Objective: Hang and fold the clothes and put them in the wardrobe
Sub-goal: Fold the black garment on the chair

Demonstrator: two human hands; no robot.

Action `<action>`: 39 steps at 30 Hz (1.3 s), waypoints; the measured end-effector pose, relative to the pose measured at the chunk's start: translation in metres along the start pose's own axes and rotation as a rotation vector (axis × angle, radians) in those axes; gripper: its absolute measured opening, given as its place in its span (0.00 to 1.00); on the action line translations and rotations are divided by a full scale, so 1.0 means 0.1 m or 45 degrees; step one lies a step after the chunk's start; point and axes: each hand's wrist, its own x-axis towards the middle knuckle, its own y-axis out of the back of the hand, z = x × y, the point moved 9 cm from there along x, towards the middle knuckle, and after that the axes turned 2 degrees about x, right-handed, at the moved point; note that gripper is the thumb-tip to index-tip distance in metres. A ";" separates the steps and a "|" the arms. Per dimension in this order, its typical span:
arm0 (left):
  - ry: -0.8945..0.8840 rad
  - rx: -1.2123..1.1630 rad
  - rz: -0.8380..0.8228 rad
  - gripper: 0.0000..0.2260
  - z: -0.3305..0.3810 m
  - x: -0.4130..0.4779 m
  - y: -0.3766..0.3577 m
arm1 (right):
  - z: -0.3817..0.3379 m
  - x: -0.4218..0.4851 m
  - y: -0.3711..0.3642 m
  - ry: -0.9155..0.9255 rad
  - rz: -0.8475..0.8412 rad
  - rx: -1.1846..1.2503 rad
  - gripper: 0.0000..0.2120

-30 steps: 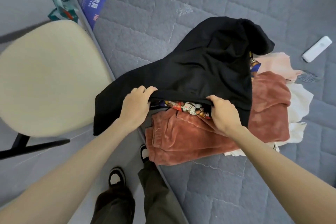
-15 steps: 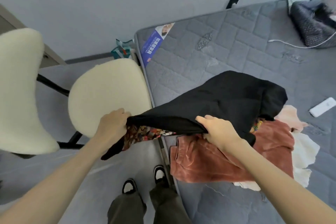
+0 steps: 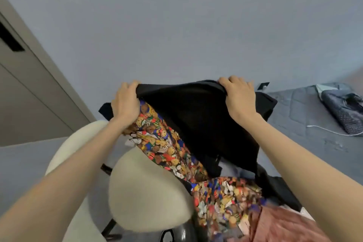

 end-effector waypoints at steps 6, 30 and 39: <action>-0.185 -0.011 0.285 0.24 0.28 0.89 0.94 | -0.18 0.95 0.80 -0.072 0.353 0.057 0.19; -0.273 0.349 -0.460 0.29 -0.08 -1.98 -0.84 | 0.32 -1.73 -0.81 0.028 -0.515 0.153 0.19; -0.083 0.428 -0.884 0.35 -0.47 -3.53 -2.07 | 0.63 -3.61 -2.01 -0.056 -1.263 -0.040 0.25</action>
